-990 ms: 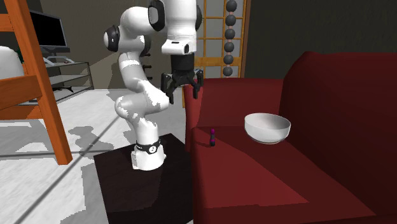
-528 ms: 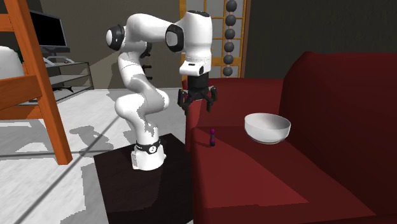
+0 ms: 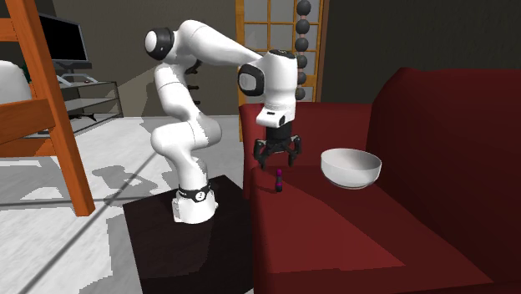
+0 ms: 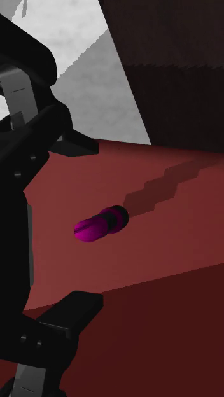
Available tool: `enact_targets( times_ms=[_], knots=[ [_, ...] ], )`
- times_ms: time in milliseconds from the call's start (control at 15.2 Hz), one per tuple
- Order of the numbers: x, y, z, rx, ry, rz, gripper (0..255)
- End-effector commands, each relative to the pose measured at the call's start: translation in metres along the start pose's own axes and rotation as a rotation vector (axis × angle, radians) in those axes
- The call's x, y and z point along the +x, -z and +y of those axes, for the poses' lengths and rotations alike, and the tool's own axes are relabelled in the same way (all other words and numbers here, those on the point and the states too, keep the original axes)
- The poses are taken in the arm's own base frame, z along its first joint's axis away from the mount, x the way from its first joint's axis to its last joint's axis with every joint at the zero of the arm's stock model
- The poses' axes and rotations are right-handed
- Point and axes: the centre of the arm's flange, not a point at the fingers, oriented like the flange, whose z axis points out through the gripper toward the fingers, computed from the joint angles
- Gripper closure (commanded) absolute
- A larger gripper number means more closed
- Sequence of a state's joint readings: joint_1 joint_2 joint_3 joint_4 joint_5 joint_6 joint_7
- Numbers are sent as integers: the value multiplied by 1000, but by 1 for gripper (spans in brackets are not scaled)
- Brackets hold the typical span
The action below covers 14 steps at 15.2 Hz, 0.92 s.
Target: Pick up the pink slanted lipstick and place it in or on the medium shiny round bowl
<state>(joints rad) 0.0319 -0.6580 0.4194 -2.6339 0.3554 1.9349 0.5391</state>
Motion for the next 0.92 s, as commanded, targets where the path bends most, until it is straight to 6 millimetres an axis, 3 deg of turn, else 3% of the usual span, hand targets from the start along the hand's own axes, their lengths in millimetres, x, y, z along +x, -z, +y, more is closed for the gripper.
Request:
enact_targets(
  times_ms=[0,396,858],
  knots=[
    [-2,-11,-5,1,-8,1,0],
    [-2,-40,-5,1,-8,1,0],
    [-2,-40,-5,1,-8,1,0]
  ],
)
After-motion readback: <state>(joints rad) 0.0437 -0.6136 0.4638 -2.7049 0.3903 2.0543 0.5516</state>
